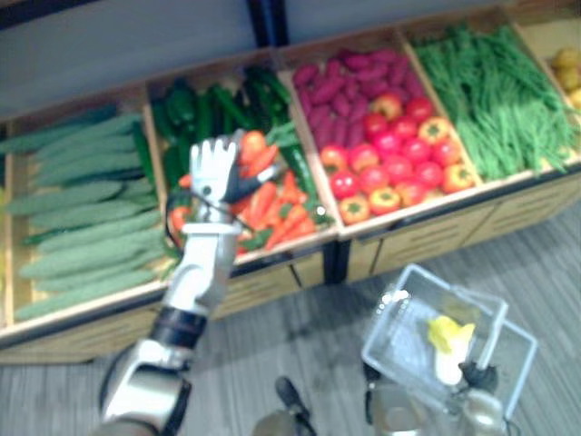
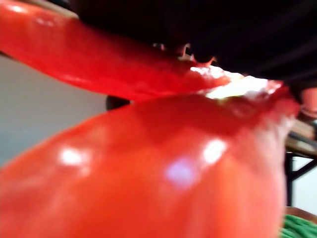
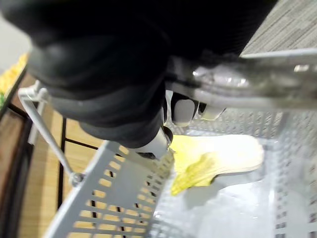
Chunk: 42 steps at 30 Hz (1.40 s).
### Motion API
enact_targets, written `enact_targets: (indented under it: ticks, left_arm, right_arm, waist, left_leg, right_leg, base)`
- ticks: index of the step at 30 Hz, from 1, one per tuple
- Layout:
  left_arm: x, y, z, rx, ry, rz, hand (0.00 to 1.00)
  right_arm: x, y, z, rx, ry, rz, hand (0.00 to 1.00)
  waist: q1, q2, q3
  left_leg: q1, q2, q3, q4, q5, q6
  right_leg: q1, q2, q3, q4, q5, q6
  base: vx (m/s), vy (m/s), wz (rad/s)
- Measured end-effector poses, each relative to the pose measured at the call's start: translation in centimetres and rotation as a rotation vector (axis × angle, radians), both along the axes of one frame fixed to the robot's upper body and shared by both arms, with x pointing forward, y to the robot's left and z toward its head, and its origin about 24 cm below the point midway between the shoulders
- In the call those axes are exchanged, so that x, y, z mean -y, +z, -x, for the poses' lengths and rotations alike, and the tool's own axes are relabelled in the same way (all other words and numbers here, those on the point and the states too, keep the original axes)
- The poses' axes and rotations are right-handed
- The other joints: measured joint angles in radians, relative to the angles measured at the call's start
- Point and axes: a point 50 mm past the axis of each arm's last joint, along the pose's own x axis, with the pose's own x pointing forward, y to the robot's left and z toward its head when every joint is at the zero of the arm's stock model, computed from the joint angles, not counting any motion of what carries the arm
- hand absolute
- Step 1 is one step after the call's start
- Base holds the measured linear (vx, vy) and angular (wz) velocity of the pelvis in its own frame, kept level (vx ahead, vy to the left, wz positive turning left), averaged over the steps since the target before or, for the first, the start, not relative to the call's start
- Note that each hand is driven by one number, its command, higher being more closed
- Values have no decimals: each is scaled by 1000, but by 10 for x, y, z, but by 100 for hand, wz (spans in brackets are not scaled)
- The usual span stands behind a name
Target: Pick vegetable in the basket
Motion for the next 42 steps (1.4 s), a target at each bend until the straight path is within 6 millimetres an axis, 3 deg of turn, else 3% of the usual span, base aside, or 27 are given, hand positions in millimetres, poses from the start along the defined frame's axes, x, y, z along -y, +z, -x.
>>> enact_targets:
  ticks: [1,2,3,4,5,7,8,9,10,11,12,13,15,18,19,20,21,22,25,28,31,32,34,42]
  left_arm:
    - [10,-30,20,-96,-39,124,100]
    - [14,-54,35,-181,-35,204,100]
    - [17,-68,41,-239,-31,236,100]
    - [26,-90,48,-337,-34,304,100]
    - [39,-103,51,-405,-63,341,100]
    - [56,-111,53,-445,-118,365,100]
    - [67,-118,55,-479,-157,368,100]
    - [78,-127,58,-521,-190,381,100]
    - [82,-131,60,-542,-203,398,100]
    - [86,-140,64,-592,-216,436,100]
    - [88,-147,67,-624,-215,468,100]
    - [88,-154,70,-656,-205,491,100]
    - [88,-163,79,-701,-194,515,100]
    - [86,-167,84,-716,-179,521,100]
    - [87,-167,84,-712,-179,523,100]
    - [85,-169,83,-713,-172,510,100]
    - [84,-169,81,-712,-167,500,100]
    - [85,-168,74,-711,-171,485,100]
    - [97,-159,60,-691,-217,454,100]
    - [108,-150,52,-664,-272,429,100]
    - [109,-149,53,-664,-280,425,100]
    - [105,-153,54,-677,-267,416,0]
    - [98,-166,59,-737,-244,388,0]
    - [100,-177,61,-798,-235,368,0]
  right_arm:
    - [-11,2,-9,1,74,21,100]
    - [-27,1,-13,2,135,11,100]
    - [-39,3,-17,13,175,1,100]
    - [-55,6,-21,35,234,-22,100]
    - [-63,11,-23,60,266,-24,100]
    - [-64,15,-22,73,287,-16,100]
    - [-65,16,-20,77,302,-15,100]
    - [-65,20,-18,87,327,-4,100]
    - [-65,20,-16,91,337,-6,100]
    - [-67,22,-15,95,375,2,100]
    - [-69,24,-16,100,409,13,100]
    - [-76,26,-17,106,454,13,100]
    - [-87,26,-17,106,512,-5,100]
    - [-104,26,-17,109,589,-22,100]
    - [-107,27,-18,114,606,-21,100]
    - [-110,28,-19,116,623,-20,100]
    - [-111,29,-19,124,624,-24,100]
    - [-112,33,-20,144,627,-25,100]
    - [-116,38,-24,164,660,-36,100]
    - [-132,40,-24,173,734,-57,100]
    - [-147,47,-27,206,804,-66,100]
    - [-151,52,-31,232,834,-69,100]
    - [-162,57,-32,250,883,-86,100]
    - [-155,46,-18,199,872,-136,100]
  waist:
    - [16,-15,-12]
    - [28,-45,-30]
    - [40,-66,-41]
    - [54,-73,-45]
    - [47,-64,-45]
    - [47,-44,-46]
    - [49,-33,-51]
    - [48,-3,-59]
    - [48,9,-60]
    - [49,22,-59]
    - [51,23,-58]
    - [56,18,-57]
    - [58,17,-56]
    - [98,11,-52]
    - [110,25,-59]
    - [110,32,-63]
    - [109,26,-63]
    - [100,-4,-62]
    - [101,-18,-56]
    - [97,-28,-51]
    - [103,-44,-50]
    - [112,-44,-49]
    - [113,-63,-60]
    - [98,-51,-64]
  left_leg:
    - [48,17,105,0,1,-19]
    - [77,15,178,20,-22,-30]
    - [93,14,223,44,-39,-41]
    - [120,44,304,105,-61,-52]
    - [136,87,348,177,-90,-43]
    - [145,168,356,313,-145,-25]
    - [133,245,325,456,-163,10]
    - [90,326,237,604,-151,40]
    - [69,350,178,662,-135,65]
    - [11,337,6,732,-164,57]
    - [-31,271,-131,738,-216,17]
    - [-69,181,-259,710,-276,12]
    - [-106,80,-383,639,-347,2]
    - [-143,-80,-692,466,-359,-10]
    - [-144,-108,-807,352,-329,-17]
    - [-144,-89,-784,350,-280,9]
    - [-136,-90,-761,342,-281,14]
    - [-114,-112,-719,322,-273,15]
    - [-69,-123,-612,280,-258,24]
    - [-29,-128,-558,276,-257,27]
    - [-2,-124,-530,228,-257,28]
    - [3,-98,-503,187,-259,40]
    - [7,-105,-474,184,-262,37]
    - [59,-109,-453,180,-250,29]
  right_leg:
    - [1,-126,-304,118,-30,-54]
    - [14,-189,-439,180,-29,-53]
    - [20,-198,-459,179,-1,-41]
    - [12,-147,-401,130,40,27]
    - [19,-91,-351,72,59,44]
    - [12,-34,-282,56,49,34]
    - [6,12,-224,37,33,30]
    - [8,67,-178,9,32,29]
    - [10,97,-152,-8,32,29]
    - [13,139,-94,-39,33,27]
    - [12,158,-43,-56,34,26]
    - [16,174,14,-80,38,19]
    - [35,195,86,-100,48,5]
    - [29,226,236,-103,63,11]
    - [27,253,280,-122,68,21]
    - [38,275,321,-147,90,46]
    - [33,272,342,-143,111,58]
    - [4,252,369,-114,148,56]
    - [-42,248,425,-40,149,55]
    - [-38,229,362,-4,119,35]
    - [-10,225,315,-84,88,27]
    - [-8,232,293,-81,96,25]
    - [-30,217,286,-40,85,43]
    - [79,242,341,-199,171,52]
  base:
    - [91,133,-255]
    - [140,86,-231]
    - [182,-46,-222]
    - [168,-166,-207]
    - [150,-198,-191]
    - [99,-198,-145]
    - [61,-209,-179]
    - [33,-139,-166]
    - [58,-119,-172]
    - [65,-33,-159]
    - [124,8,-196]
    - [120,39,-157]
    - [112,44,-146]
    - [59,68,-162]
    - [74,108,-195]
    - [129,152,-158]
    - [145,171,-112]
    - [133,146,-95]
    - [100,144,-85]
    - [74,92,-42]
    - [25,54,-26]
    - [10,17,-57]
    - [84,30,-52]
    - [104,47,-28]
